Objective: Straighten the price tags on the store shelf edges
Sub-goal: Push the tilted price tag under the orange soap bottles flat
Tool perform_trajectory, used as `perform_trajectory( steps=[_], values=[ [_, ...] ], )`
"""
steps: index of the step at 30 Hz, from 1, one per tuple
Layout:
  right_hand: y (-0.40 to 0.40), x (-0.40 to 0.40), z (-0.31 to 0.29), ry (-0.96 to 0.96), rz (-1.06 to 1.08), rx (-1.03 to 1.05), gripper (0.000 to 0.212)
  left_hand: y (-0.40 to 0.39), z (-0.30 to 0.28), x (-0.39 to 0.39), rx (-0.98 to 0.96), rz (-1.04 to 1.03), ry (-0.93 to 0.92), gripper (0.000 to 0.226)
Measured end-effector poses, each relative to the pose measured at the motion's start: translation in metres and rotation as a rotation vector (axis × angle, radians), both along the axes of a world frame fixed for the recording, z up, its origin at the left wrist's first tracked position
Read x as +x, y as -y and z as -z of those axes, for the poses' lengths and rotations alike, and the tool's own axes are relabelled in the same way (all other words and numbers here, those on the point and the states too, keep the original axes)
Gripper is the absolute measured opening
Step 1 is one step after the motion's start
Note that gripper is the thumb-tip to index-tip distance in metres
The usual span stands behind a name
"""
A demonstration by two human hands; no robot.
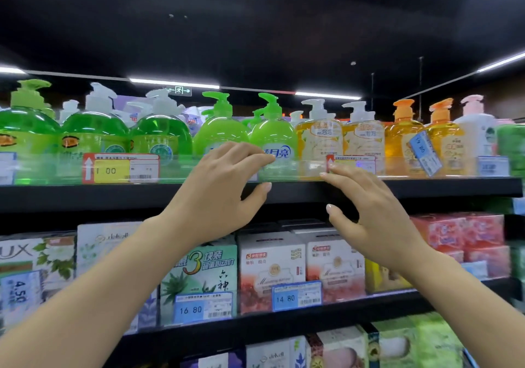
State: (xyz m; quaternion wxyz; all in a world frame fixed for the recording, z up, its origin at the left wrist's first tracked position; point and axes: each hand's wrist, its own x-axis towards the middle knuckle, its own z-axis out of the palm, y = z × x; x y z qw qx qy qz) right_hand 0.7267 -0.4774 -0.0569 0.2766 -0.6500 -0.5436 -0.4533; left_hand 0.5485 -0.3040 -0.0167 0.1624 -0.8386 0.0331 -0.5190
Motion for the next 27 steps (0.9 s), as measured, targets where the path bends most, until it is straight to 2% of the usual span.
perform_trajectory(
  steps=[6, 17, 27],
  values=[
    [0.044, 0.053, 0.001, 0.003, 0.042, 0.011, 0.049, 0.037, 0.001, 0.055, -0.003, -0.007, -0.037, 0.047],
    [0.132, 0.182, -0.007, 0.029, -0.031, -0.008, 0.049, 0.125, -0.003, 0.176, -0.037, -0.027, 0.064, 0.045],
    [0.145, 0.228, -0.025, 0.101, -0.161, -0.028, 0.050, 0.159, -0.024, 0.218, -0.048, -0.160, 0.110, 0.040]
  ],
)
